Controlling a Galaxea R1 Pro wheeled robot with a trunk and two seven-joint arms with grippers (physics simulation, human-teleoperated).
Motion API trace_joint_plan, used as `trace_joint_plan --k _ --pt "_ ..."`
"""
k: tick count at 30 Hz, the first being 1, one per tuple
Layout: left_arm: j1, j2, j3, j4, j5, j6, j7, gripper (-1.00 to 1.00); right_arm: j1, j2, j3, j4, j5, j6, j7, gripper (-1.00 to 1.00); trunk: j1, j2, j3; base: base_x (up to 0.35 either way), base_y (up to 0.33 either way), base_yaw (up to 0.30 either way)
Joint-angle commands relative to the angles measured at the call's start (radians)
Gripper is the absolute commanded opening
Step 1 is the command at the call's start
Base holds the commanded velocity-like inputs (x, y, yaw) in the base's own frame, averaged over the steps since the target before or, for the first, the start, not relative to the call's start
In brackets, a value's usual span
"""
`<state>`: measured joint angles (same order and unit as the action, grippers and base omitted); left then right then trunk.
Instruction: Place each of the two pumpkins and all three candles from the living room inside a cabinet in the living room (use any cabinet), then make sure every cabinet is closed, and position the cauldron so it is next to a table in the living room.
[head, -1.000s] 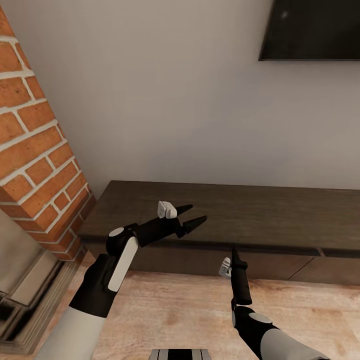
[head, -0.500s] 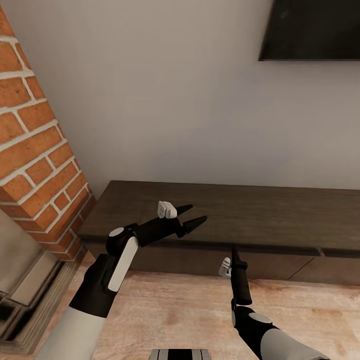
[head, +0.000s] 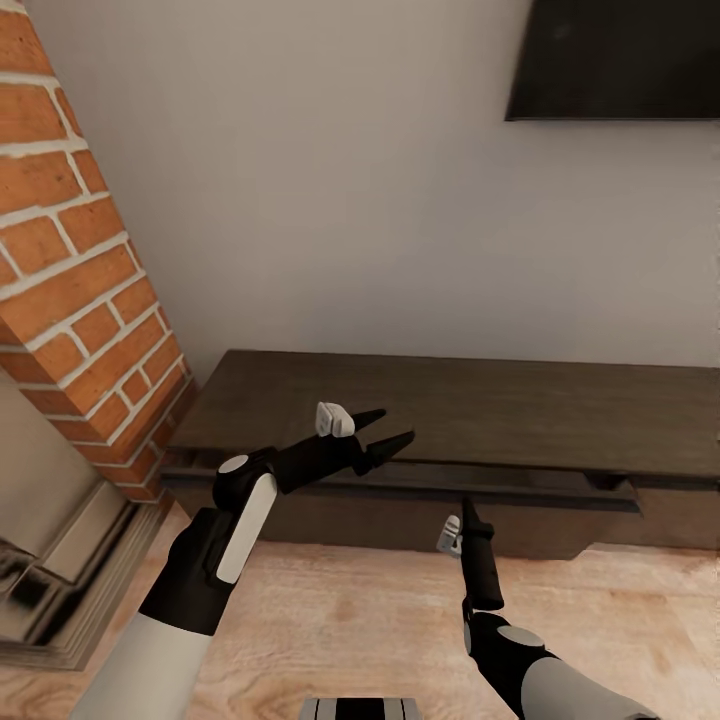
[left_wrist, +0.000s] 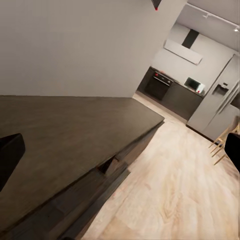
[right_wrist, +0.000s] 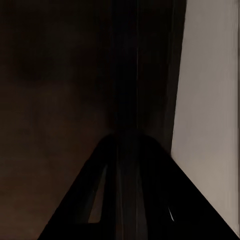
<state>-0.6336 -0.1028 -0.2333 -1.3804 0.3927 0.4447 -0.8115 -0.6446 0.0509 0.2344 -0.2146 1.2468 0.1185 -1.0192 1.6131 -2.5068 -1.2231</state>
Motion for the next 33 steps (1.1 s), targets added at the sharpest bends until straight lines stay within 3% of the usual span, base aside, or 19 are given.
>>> trace_joint_plan --k 1,10,20,33 --pt "0.000 0.000 0.000 0.000 0.000 0.000 0.000 1.00 0.000 0.000 -0.012 0.000 -0.006 -0.005 0.008 -1.00 0.000 0.000 0.000 -0.277 0.000 0.000" --pt "0.002 0.000 -0.001 -0.002 0.002 -0.002 -0.003 1.00 0.000 0.001 0.004 0.001 -0.005 -0.002 -0.016 -1.00 0.000 0.000 0.000 -0.115 0.000 0.000" --pt "0.006 0.002 -0.003 -0.003 0.005 -0.004 -0.008 1.00 -0.001 -0.002 0.010 -0.004 -0.006 0.001 0.002 -1.00 0.000 0.000 0.000 -0.007 0.000 0.000" --pt "0.006 0.002 -0.003 -0.003 0.005 -0.004 -0.008 1.00 -0.001 -0.001 0.018 -0.005 -0.006 0.001 0.000 -1.00 0.000 0.000 0.000 -0.219 0.000 0.000"
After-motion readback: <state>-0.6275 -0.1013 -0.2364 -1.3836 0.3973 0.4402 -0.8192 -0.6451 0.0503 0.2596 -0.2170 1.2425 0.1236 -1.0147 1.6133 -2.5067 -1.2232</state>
